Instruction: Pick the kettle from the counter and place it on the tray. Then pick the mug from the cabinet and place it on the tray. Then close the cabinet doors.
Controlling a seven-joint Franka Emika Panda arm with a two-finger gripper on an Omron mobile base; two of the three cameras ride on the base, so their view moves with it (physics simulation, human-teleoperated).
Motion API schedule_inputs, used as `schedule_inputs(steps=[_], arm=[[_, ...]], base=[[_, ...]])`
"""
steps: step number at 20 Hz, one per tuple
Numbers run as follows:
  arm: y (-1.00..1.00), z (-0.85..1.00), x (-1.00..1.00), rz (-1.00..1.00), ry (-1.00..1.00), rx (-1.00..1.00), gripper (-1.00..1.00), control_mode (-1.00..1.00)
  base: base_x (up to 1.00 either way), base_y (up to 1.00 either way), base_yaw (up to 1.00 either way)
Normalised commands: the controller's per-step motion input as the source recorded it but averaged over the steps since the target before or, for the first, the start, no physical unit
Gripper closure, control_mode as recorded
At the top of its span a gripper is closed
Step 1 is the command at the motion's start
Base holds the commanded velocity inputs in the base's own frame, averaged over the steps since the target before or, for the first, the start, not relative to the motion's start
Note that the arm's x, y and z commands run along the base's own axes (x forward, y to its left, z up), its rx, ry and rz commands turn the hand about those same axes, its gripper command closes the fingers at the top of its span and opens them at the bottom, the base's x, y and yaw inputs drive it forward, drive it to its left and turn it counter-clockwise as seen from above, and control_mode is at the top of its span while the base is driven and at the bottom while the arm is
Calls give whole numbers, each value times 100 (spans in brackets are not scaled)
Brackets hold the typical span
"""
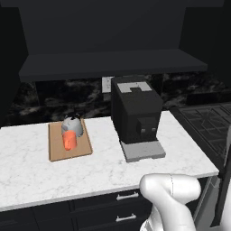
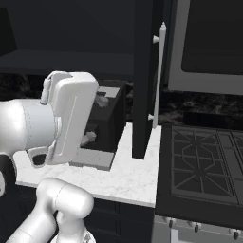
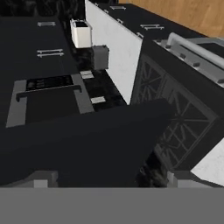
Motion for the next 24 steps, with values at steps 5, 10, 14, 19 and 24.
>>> schedule_inputs(steps=[5,10,14,19,24], arm=[[-56,10,-54,-23,-1,0,-100,-100],[-52,11,-37,-17,-1,-1,-100,-100],[-62,9,-6,-12,0,-5,-100,-100],[-58,10,-9,-8,0,-7,-100,-100],[-41,0,2,-1,4,-21,-100,-100]], base=[[0,0,0],[0,0,0],[0,0,0],[0,0,0],[0,0,0]])
